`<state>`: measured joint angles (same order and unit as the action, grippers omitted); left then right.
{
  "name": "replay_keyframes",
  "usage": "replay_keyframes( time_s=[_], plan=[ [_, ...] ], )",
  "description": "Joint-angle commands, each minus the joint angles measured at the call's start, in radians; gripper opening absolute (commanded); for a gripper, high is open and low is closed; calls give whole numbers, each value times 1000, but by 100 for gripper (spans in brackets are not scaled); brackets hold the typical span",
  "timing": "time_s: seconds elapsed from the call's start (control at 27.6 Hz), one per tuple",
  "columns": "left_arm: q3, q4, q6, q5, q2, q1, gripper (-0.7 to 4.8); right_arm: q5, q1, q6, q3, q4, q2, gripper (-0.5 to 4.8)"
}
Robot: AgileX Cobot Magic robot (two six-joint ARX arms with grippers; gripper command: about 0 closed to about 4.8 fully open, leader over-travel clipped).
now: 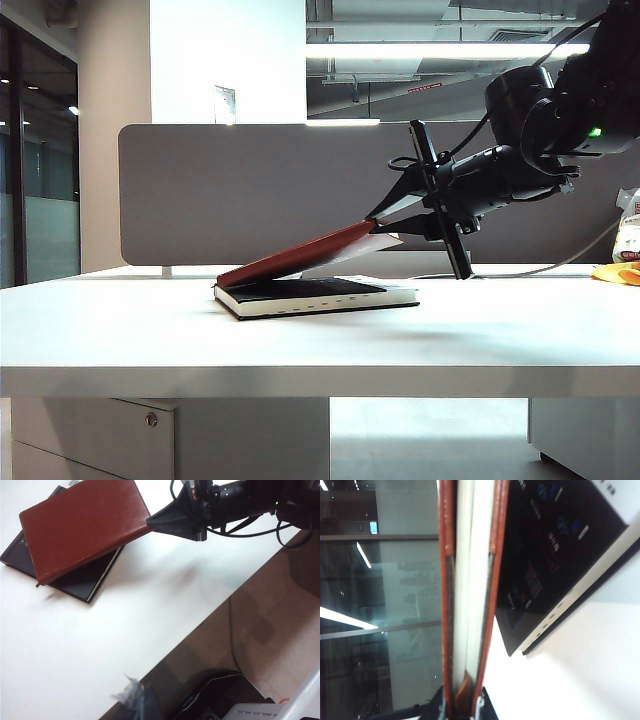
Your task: Pick up the red book and place it on top of the black book.
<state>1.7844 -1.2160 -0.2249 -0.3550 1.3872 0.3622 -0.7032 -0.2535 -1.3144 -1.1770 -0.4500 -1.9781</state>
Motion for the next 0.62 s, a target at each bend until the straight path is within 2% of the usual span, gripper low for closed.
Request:
replay_keyframes(
  time_s=[0.04, 0.15, 0.22, 0.25, 0.62],
  plan=[
    [2, 5, -5, -2, -16, 0, -6, 29, 0, 7, -5, 10, 6, 98],
    [2, 5, -4, -5, -29, 0, -6, 40, 2, 8, -6, 11, 6, 123],
    [2, 5, -4, -5, -36, 0, -6, 50, 2, 12, -6, 11, 6, 171],
    [2, 5, -4, -5, -39, 0, -6, 50, 8, 13, -6, 11, 6, 214],
    [2, 1, -4, -8, -41, 0, -6, 47, 34, 13, -9, 34, 7, 212]
  ],
)
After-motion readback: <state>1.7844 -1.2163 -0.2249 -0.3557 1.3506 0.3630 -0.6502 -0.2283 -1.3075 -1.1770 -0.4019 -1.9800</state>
